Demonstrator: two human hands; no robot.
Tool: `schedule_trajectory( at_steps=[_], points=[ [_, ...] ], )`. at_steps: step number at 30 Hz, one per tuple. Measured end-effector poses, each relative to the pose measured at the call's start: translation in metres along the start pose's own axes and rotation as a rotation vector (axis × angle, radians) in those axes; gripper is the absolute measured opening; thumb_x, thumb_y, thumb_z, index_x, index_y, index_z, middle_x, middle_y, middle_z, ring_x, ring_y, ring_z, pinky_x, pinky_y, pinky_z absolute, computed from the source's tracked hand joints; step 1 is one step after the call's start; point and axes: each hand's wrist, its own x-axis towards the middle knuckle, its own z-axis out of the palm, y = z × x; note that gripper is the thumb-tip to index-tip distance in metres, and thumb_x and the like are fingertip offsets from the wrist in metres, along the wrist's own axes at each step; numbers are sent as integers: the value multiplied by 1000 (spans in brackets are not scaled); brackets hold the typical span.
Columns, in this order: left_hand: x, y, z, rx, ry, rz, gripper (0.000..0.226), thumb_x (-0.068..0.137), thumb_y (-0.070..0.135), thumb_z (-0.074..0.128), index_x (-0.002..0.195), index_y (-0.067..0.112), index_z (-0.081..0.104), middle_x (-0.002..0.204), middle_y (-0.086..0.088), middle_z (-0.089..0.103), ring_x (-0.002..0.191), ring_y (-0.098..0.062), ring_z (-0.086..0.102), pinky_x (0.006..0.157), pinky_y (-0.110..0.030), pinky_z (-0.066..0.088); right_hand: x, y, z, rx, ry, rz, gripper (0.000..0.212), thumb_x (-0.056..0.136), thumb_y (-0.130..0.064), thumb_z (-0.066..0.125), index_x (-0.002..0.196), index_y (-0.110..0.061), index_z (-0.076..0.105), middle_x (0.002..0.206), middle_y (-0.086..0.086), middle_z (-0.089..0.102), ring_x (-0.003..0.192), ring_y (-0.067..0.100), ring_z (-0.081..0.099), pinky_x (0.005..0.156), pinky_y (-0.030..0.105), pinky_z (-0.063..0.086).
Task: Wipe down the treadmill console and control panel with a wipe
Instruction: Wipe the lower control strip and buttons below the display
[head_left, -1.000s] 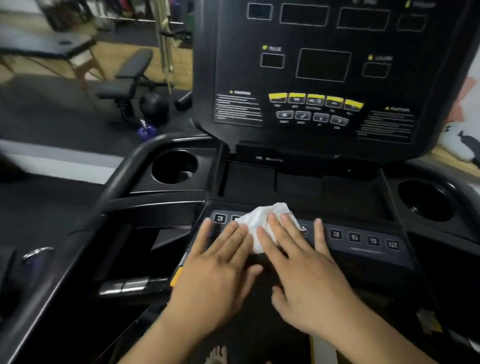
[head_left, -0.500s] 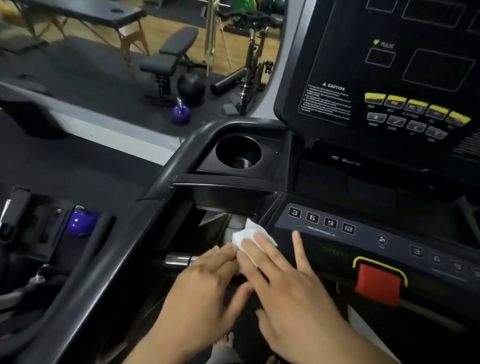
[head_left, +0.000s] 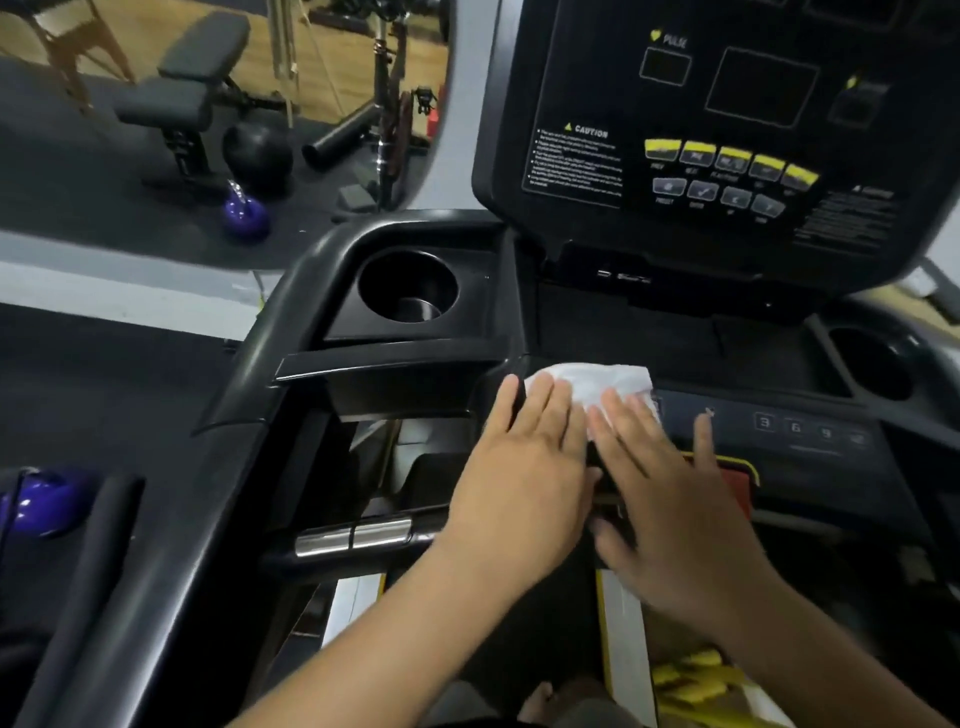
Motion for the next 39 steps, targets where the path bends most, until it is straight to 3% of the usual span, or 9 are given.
schedule_trajectory(
  at_steps=[3,11,21,23,26,28,30,35,39],
  points=[
    [-30,4,6,-2,3,66,53,94,35,40,132,5,60,140,-18,56,137,-31,45,117,-52,28,-33,-16,17,48,24,-9,97,72,-42,64,154,-18,19,163,2,14,150,22,9,113,62,19],
    [-12,9,15,51,59,113,61,87,32,37,138,3,54,144,-18,51,140,-31,41,115,-54,19,-19,-12,14,38,47,101,90,77,-39,57,154,-15,17,163,5,14,150,22,9,115,63,13],
    [-40,18,27,-4,168,80,56,94,37,40,138,7,55,147,-12,50,143,-26,39,116,-60,18,-42,6,26,-20,113,-39,76,83,-47,49,150,-15,31,161,5,22,149,22,17,114,63,9],
    [-35,17,22,-36,225,61,45,96,39,45,127,12,66,138,-8,60,137,-23,48,114,-59,25,-39,12,18,12,176,-104,65,87,-50,47,142,-16,46,152,6,40,143,22,33,113,64,16],
    [-21,7,20,-97,360,71,27,93,36,56,93,20,77,110,3,73,112,-18,65,106,-46,37,-21,30,0,91,336,-233,37,91,-42,50,113,-19,69,111,0,70,102,21,66,101,55,40],
    [-7,1,19,-90,416,78,18,88,33,64,82,20,75,92,5,73,90,-20,68,99,-40,38,2,43,-7,112,379,-284,30,92,-40,51,99,-22,73,93,-4,69,85,20,65,90,44,45],
    [0,0,16,-59,445,85,11,84,29,69,83,19,73,83,6,70,78,-21,65,95,-38,37,18,50,-7,105,366,-327,29,91,-43,52,90,-23,74,87,-6,64,83,19,61,86,38,40],
    [-19,18,24,-12,466,16,21,90,34,62,98,21,76,99,5,72,80,-22,63,88,-37,37,6,62,9,96,402,-416,31,80,-46,63,91,-20,73,87,-1,62,85,24,59,83,43,39],
    [-12,33,24,52,440,-47,15,82,29,76,94,21,77,104,3,73,83,-23,66,90,-37,38,14,67,10,171,434,-412,26,73,-39,76,87,-17,74,87,1,62,87,27,59,89,42,32]
  ],
)
